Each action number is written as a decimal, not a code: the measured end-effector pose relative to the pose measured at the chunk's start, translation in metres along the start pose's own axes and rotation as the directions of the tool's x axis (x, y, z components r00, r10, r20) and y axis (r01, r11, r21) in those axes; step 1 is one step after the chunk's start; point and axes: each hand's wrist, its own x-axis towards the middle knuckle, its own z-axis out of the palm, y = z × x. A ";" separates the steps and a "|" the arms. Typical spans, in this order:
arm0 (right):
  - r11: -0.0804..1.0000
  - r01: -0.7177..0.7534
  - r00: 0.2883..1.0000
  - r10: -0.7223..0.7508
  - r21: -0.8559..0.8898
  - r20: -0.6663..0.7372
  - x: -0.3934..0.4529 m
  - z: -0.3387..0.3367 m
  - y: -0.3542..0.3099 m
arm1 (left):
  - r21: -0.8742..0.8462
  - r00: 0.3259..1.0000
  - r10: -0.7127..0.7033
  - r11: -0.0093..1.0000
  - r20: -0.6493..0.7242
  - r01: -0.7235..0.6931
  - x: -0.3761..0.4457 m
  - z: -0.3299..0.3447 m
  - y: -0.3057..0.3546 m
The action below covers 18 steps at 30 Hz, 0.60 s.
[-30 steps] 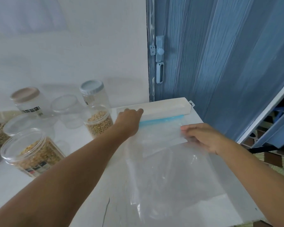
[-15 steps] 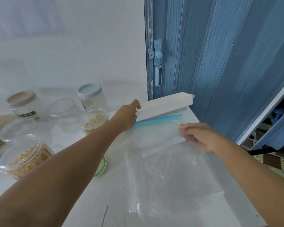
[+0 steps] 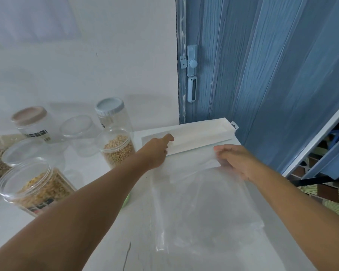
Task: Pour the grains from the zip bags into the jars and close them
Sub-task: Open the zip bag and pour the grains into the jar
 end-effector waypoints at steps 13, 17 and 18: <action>0.429 0.454 0.891 -0.233 -0.781 0.390 -0.113 0.016 0.018 | -0.105 0.953 0.213 0.975 0.215 -0.194 -0.152 0.030 0.048; 0.348 0.442 0.896 -0.133 -0.827 0.423 -0.112 0.020 0.051 | 0.019 0.937 0.230 0.970 0.264 -0.243 -0.155 0.065 0.037; 0.331 0.446 0.895 -0.137 -0.832 0.425 -0.111 0.022 0.058 | 0.039 0.938 0.229 0.968 0.261 -0.248 -0.155 0.070 0.035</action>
